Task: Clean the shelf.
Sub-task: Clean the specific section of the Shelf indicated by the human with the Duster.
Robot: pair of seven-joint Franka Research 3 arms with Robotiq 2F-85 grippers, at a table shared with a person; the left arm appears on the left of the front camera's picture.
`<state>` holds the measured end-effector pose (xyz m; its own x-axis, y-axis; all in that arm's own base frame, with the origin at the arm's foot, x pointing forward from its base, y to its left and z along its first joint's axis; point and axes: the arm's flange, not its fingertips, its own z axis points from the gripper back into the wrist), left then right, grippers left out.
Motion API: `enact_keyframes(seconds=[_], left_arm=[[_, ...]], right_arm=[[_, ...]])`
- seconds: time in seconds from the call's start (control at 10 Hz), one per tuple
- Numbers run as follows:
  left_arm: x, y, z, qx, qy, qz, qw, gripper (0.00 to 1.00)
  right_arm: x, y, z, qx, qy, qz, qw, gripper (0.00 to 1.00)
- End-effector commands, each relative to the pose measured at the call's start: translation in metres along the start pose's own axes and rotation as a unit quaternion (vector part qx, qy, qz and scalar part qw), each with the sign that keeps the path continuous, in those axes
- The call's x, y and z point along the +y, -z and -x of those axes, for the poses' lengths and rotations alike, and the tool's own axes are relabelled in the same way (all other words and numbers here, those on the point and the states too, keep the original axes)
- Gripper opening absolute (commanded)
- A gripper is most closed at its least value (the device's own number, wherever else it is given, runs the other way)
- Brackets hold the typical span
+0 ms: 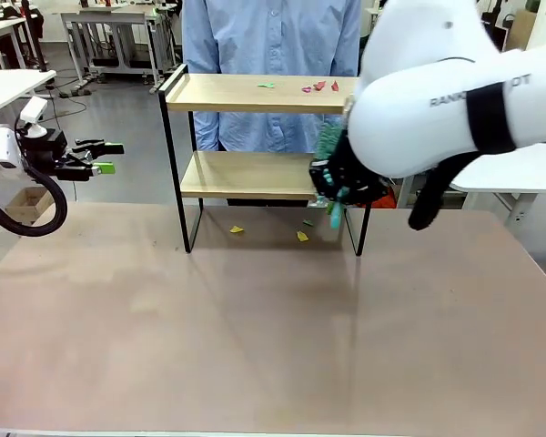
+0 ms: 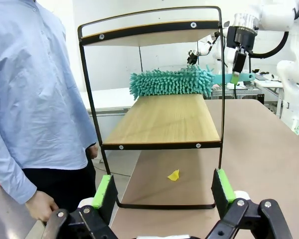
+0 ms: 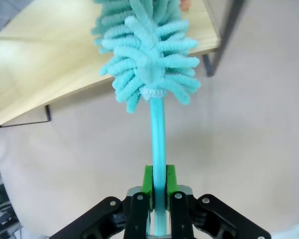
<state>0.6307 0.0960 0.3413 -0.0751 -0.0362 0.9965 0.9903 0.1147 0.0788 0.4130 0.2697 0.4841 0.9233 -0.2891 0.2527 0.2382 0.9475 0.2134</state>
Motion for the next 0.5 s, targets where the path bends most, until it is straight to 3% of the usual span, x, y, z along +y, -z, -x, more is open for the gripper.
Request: enact_keyframes(seconds=[0.0, 0.2, 0.3, 0.4], left_arm=[[0.000, 0.001, -0.004, 0.003, 0.003, 0.000, 1.000, 1.00], [0.000, 0.001, -0.004, 0.003, 0.003, 0.000, 1.000, 1.00], [0.000, 0.001, -0.004, 0.003, 0.003, 0.000, 1.000, 1.00], [0.000, 0.001, -0.004, 0.003, 0.003, 0.000, 1.000, 1.00]], right_arm=[[-0.030, -0.013, 0.001, 0.004, 0.013, 0.011, 1.000, 0.13], [-0.033, -0.029, 0.008, -0.038, 0.009, 0.038, 0.999, 0.13], [-0.025, -0.013, -0.003, -0.009, 0.017, 0.015, 1.000, 0.13], [-0.025, -0.013, -0.003, -0.009, 0.017, 0.015, 1.000, 0.13]])
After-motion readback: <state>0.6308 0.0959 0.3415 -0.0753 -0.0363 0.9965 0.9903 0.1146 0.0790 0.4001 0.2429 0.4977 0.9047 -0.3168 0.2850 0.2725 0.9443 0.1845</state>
